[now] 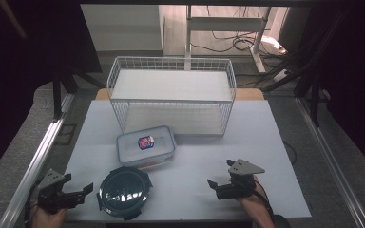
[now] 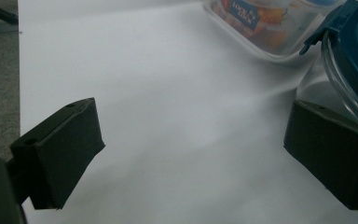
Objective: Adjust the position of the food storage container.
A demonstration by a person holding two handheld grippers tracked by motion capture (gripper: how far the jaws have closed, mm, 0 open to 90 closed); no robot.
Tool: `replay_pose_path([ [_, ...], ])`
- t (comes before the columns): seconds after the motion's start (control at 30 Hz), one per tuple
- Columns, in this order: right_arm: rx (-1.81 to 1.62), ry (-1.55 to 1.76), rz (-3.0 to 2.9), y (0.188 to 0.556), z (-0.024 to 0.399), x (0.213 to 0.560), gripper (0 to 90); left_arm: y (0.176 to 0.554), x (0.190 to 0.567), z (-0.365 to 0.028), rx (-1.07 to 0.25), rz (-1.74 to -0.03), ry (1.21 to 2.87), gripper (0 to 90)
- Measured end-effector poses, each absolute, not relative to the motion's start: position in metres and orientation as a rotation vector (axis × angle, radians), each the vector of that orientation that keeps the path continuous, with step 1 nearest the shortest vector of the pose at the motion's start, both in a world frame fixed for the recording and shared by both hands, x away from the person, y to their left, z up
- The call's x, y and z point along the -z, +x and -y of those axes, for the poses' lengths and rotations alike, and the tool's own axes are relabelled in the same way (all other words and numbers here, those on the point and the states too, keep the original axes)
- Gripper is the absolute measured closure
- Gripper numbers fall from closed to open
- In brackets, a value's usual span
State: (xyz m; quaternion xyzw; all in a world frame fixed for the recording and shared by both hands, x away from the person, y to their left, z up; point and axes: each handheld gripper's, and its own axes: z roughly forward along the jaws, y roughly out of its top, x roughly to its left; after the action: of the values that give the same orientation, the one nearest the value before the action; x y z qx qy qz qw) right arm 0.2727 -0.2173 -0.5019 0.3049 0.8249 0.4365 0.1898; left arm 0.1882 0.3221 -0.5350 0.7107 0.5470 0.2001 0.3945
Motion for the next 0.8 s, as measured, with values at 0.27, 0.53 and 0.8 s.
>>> replay_pose_path([
  [0.27, -1.122, 0.797, -2.373, 0.270, 0.205, 0.510, 0.1, 0.187, 0.534, -0.322, -0.512, -1.335, 1.781, 4.2],
  [0.53, -1.137, 0.830, -2.384, 0.272, 0.206, 0.511, 0.0, 0.190, 0.535, -0.325, -0.450, -1.353, 1.743, 4.8],
  [0.8, -1.117, 0.849, -2.355, 0.273, 0.203, 0.511, 0.0, 0.205, 0.527, -0.330, -0.430, -1.370, 1.630, 3.4],
])
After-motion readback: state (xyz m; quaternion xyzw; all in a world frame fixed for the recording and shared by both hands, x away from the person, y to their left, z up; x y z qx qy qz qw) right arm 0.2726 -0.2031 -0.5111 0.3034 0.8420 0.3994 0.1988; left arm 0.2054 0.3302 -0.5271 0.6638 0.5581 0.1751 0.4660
